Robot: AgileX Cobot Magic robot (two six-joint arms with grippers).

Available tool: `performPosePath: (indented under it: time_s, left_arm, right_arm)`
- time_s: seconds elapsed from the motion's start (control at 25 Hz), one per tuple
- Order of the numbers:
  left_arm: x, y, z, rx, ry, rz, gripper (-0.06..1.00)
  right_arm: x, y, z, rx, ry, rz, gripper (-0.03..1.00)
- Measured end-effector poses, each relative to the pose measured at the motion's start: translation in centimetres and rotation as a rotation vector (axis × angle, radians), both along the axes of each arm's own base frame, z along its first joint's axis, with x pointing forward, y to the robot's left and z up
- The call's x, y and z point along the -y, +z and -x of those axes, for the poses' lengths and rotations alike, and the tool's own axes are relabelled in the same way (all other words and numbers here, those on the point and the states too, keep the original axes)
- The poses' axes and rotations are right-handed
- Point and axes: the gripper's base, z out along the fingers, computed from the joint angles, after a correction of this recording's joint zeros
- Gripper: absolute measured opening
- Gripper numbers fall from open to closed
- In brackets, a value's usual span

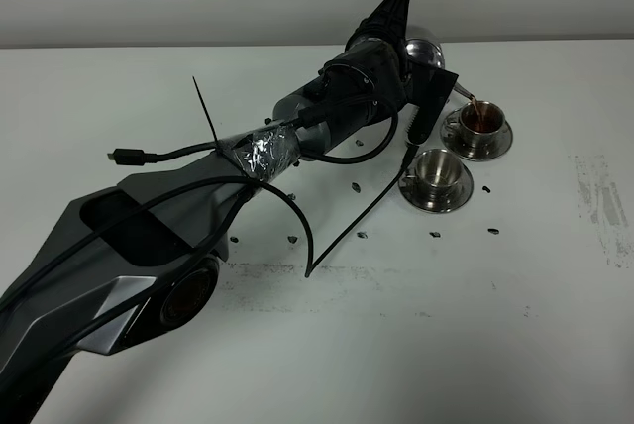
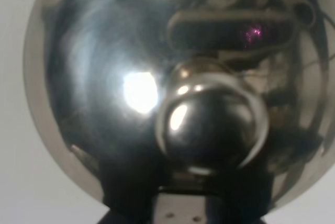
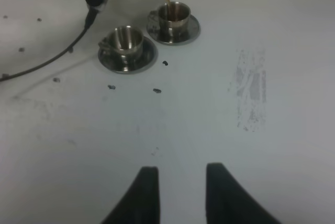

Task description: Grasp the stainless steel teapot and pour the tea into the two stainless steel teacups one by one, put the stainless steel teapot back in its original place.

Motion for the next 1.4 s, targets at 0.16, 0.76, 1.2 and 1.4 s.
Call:
performPosePath:
  time_s: [0.16, 0.76, 1.2, 1.4]
  left_arm:
    - [0.00, 0.00, 0.00, 0.001, 0.000, -0.001, 0.18]
    - [-0.03, 0.12, -0.07, 0.018, -0.007, -0.019, 0.18]
    - [0.08, 0.17, -0.09, 0.028, -0.035, -0.042, 0.18]
    - [0.09, 0.19, -0.10, 0.030, -0.038, -0.045, 0.18]
  right_arm:
    - [0.00, 0.00, 0.00, 0.000, 0.000, 0.000, 0.24]
    - [0.00, 0.00, 0.00, 0.000, 0.000, 0.000, 0.24]
    - [0.00, 0.00, 0.00, 0.000, 0.000, 0.000, 0.24]
    - [0.00, 0.00, 0.00, 0.000, 0.000, 0.000, 0.24]
